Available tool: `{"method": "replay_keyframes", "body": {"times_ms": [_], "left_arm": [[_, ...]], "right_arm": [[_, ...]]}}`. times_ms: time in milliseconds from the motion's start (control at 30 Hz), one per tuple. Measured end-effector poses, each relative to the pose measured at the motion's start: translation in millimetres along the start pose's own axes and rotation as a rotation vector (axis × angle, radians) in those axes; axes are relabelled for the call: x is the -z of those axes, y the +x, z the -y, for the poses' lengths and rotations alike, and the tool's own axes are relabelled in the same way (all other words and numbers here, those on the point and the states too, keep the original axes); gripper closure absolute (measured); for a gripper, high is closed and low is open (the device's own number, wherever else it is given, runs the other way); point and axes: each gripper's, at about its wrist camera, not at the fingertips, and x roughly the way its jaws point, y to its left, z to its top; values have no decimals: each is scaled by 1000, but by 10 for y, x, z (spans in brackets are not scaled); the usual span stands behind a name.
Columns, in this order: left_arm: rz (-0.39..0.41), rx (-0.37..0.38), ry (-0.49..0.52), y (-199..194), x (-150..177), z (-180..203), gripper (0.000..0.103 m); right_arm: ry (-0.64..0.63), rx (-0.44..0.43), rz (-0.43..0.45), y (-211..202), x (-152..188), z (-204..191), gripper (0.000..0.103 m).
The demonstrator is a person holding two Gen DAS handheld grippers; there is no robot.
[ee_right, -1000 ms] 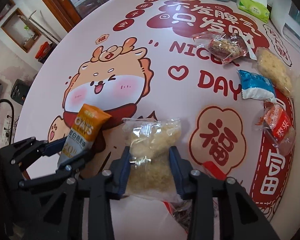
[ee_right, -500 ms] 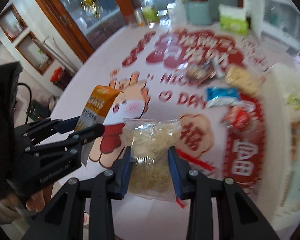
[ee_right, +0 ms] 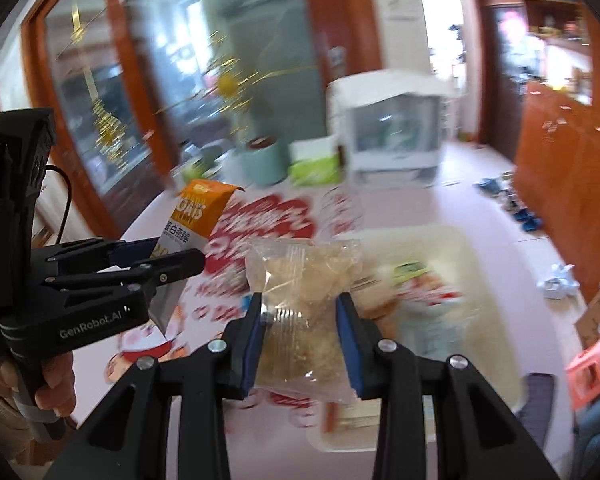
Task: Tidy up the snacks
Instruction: 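Carry the OATS bar and cracker bag into the tray and open both grippers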
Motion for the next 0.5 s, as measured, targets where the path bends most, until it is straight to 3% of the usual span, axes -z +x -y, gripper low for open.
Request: {"method": "replay_keyframes", "body": {"times_ms": [200, 500], "left_arm": [[-57, 21, 65, 441, -348, 571, 66], [-124, 26, 96, 948, -467, 1134, 65]], "right_arm": [[75, 130, 45, -178, -109, 637, 67], [114, 167, 15, -41, -152, 1115, 67]]}}
